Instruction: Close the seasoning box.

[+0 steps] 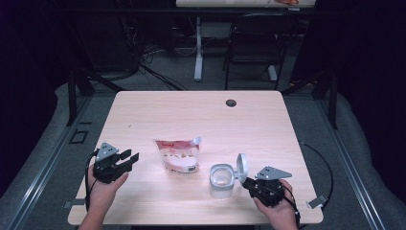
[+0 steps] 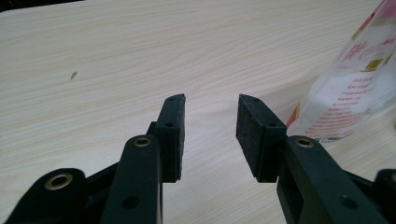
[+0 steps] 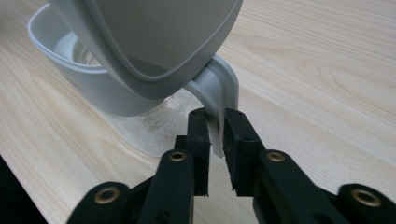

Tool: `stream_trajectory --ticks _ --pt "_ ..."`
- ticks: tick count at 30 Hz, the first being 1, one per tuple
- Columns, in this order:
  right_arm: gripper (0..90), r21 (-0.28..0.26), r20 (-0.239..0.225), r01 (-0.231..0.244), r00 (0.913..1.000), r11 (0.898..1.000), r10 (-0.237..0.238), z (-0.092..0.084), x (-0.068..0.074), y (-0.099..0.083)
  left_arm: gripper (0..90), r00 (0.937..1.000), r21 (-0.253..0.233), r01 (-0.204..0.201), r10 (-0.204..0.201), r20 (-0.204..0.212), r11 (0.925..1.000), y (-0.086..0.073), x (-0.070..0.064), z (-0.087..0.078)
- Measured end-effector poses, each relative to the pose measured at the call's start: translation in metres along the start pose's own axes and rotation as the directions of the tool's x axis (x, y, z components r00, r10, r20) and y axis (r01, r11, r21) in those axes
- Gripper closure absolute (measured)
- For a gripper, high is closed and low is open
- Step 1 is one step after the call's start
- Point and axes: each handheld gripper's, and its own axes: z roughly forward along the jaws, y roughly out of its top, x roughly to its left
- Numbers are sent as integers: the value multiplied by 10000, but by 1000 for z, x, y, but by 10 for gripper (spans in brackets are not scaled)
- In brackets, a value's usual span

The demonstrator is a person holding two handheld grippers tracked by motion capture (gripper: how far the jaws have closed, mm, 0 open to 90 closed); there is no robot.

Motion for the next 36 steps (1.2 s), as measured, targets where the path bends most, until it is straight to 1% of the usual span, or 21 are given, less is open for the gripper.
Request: stream_trajectory --ticks 5,6,12,14,16,18,19,20,21,22,23,29,31,32,36 --pt "829 22 18 -71 10000 10000 71 1 -1 1 629 10000 10 46 -46 -37 10000 -1 1 -2" --pt "830 80 84 -30 10000 10000 29 1 -1 2 630 10000 12 28 -28 -39 10000 -1 1 -2" --pt "827 -88 315 -218 9993 9997 221 6 -3 5 631 10000 -20 78 -78 -58 10000 -1 1 -2" --pt "825 -122 394 -284 9988 9995 288 8 -5 7 634 10000 17 30 -30 -32 10000 -1 1 -2" --pt "822 -150 345 -320 9989 9994 325 11 -10 10 645 10000 28 33 -33 21 10000 -1 1 -2" --pt "821 -106 252 -243 9994 9996 246 13 -14 12 646 10000 33 -17 17 35 10000 -1 0 -2" --pt "821 -106 252 -243 9994 9996 246 13 -14 12 646 10000 27 -25 25 37 10000 -1 0 -2" --pt "819 -150 156 -314 9994 9994 316 14 -15 13 646 10000 33 -20 20 38 10000 -1 1 -2" --pt "818 -111 149 -261 9995 9996 262 15 -17 14 645 10000 34 0 -1 37 10000 -1 1 -1" --pt "818 -227 169 -366 9992 9991 370 16 -17 14 646 10000 25 9 -9 26 10000 -1 1 -1" --pt "817 -115 138 -278 9995 9995 280 16 -18 15 645 10000 24 14 -14 22 10000 -1 1 -1" --pt "814 -174 179 -365 9992 9992 368 20 -22 20 645 10000 -22 39 -39 -4 10000 -1 1 -2" --pt "814 -176 155 -309 9994 9994 312 21 -22 21 645 10000 -14 41 -41 -7 10000 -1 1 -2" --pt "813 -96 188 -264 9995 9996 265 21 -23 22 645 10000 2 36 -36 -9 10000 -1 1 -1" --pt "809 -199 114 -375 9992 9991 378 26 -26 25 639 10000 38 60 -61 69 10000 -2 1 -1"
